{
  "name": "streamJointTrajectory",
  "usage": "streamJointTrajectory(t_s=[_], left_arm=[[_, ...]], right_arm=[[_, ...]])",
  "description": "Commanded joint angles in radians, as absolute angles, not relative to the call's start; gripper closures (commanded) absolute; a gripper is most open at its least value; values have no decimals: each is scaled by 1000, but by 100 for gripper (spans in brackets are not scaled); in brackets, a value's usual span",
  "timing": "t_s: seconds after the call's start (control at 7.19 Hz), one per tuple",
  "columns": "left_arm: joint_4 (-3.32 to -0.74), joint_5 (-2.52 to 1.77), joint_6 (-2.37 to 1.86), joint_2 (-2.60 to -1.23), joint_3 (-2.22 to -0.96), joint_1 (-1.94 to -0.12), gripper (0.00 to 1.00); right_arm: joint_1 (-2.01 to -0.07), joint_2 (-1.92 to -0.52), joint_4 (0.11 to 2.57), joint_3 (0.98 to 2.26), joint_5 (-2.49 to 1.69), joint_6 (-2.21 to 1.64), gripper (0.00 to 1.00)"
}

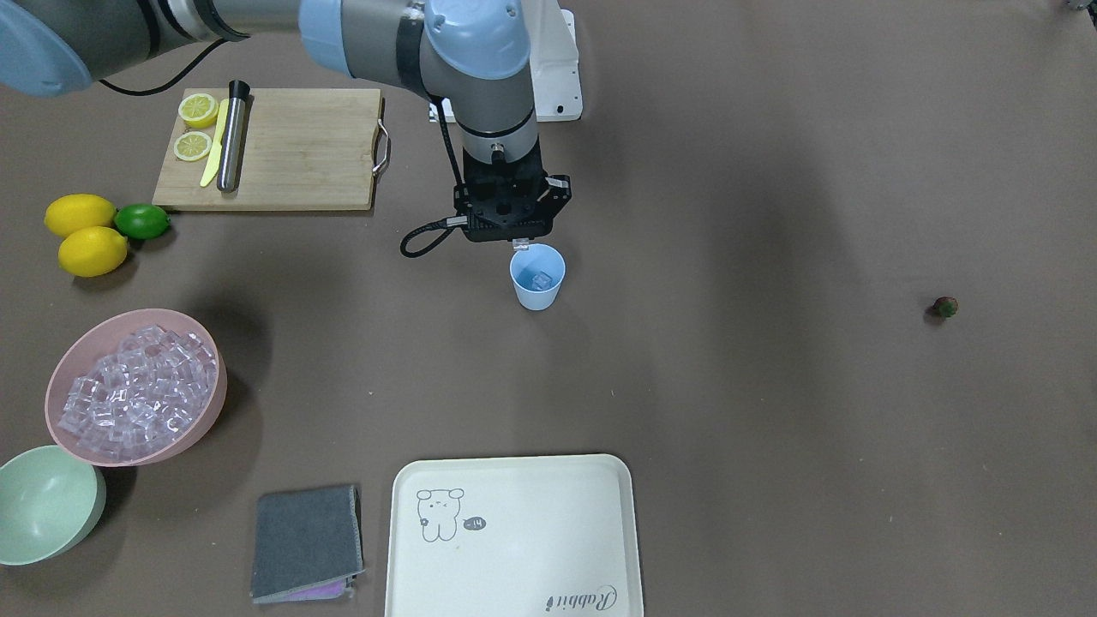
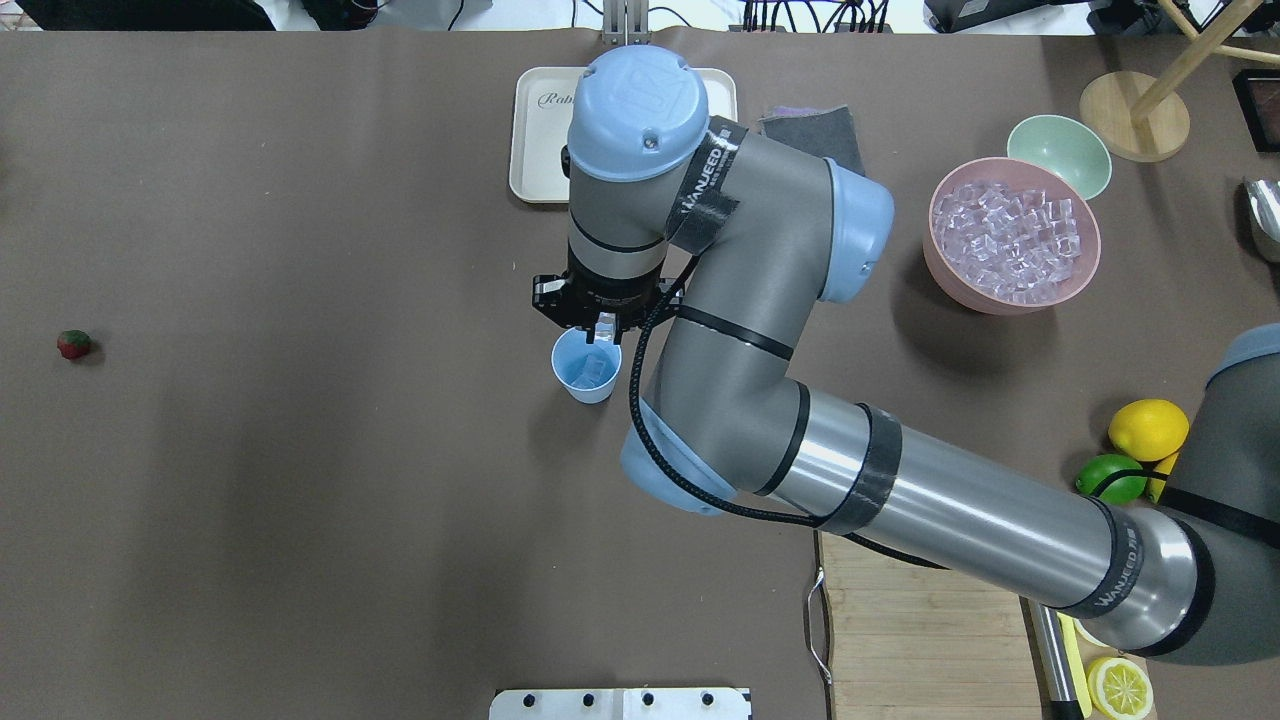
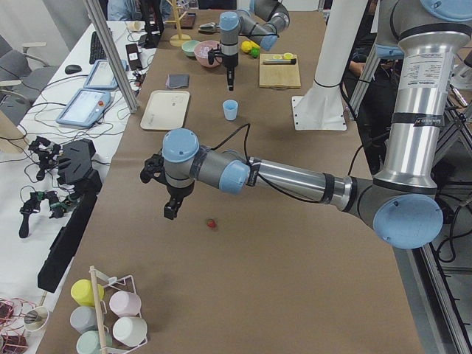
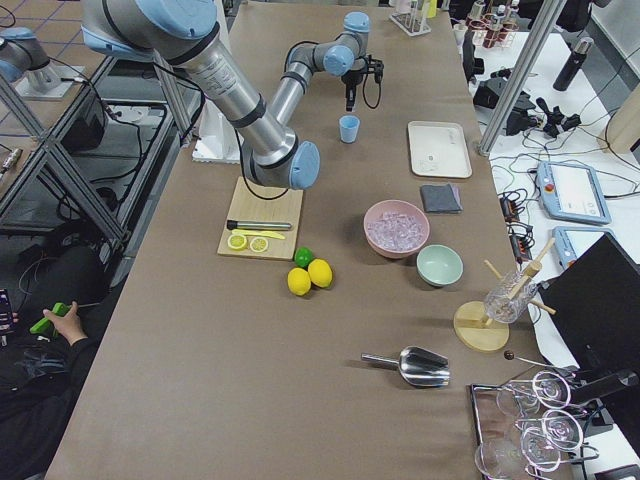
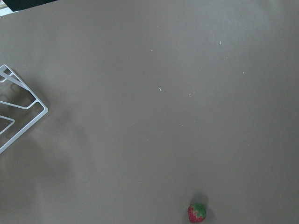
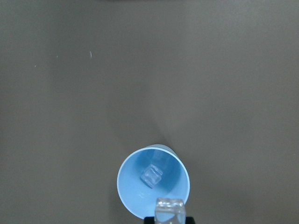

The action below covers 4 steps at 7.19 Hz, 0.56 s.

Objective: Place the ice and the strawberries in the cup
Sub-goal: 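Carry the third ice cube with the right gripper over the cup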

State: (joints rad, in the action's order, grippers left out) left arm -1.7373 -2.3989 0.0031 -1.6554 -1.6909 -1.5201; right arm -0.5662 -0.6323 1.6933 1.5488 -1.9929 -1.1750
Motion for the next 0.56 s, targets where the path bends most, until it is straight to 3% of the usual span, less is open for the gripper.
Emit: streamJointTrajectory(t_s=[0.0,0.42], left_arm=[[-1738,-2398,3,-1655,-1689,-1520,2],[-1736,-2398,2,-1663,-1687,-1520,2]], right_arm=[[-558,-615,1631,1465,-1973,-1180,100],[-540,-614,1628,1440,-1959,-1186,100]])
